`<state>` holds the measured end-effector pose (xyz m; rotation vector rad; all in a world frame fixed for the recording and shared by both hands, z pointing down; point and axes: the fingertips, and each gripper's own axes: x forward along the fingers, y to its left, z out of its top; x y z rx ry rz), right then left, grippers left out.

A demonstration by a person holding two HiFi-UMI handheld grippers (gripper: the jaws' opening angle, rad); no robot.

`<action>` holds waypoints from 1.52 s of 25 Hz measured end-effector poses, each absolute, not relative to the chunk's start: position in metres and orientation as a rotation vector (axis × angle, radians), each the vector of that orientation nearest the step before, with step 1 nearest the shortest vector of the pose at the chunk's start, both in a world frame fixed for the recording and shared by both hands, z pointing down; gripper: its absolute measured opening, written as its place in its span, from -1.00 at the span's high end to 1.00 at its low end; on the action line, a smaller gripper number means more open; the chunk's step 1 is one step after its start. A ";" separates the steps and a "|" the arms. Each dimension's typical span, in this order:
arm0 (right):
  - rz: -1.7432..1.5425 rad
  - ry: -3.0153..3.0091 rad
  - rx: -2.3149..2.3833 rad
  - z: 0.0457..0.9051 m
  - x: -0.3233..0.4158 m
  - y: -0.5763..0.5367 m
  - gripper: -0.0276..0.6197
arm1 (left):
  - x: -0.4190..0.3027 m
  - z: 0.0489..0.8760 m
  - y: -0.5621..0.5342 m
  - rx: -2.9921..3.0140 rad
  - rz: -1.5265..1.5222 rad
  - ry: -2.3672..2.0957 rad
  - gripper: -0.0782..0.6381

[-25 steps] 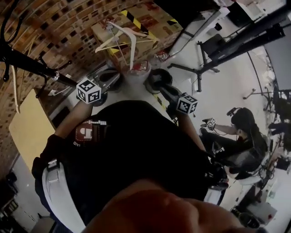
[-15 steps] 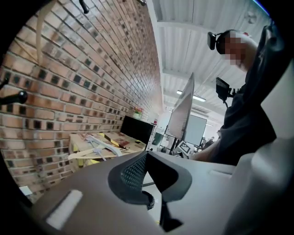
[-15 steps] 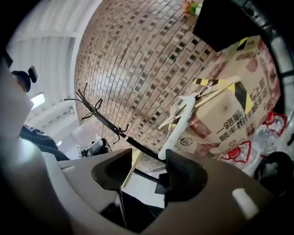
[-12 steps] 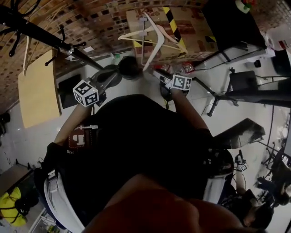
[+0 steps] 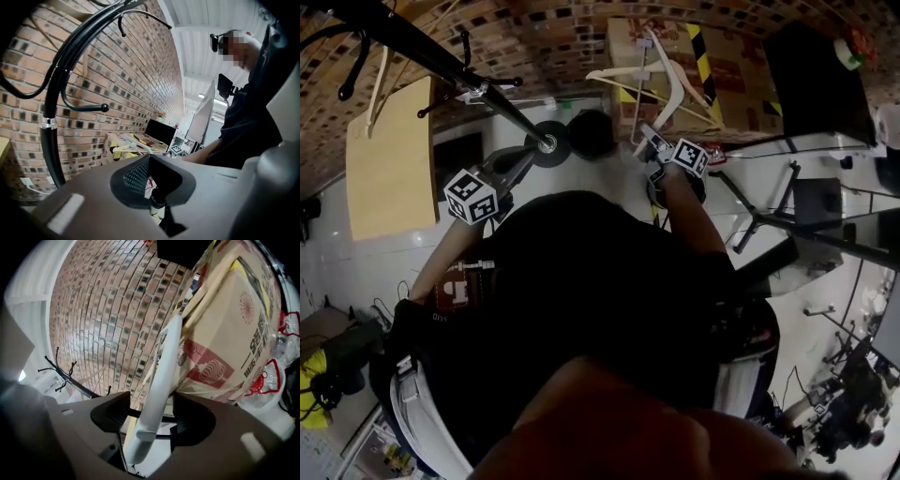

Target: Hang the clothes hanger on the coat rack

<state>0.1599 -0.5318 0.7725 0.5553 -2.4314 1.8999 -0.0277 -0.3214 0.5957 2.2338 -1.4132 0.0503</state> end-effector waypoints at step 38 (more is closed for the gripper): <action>0.934 -3.118 0.112 0.396 0.146 -0.537 0.58 | -0.073 0.543 -0.338 2.364 -0.130 -1.537 0.80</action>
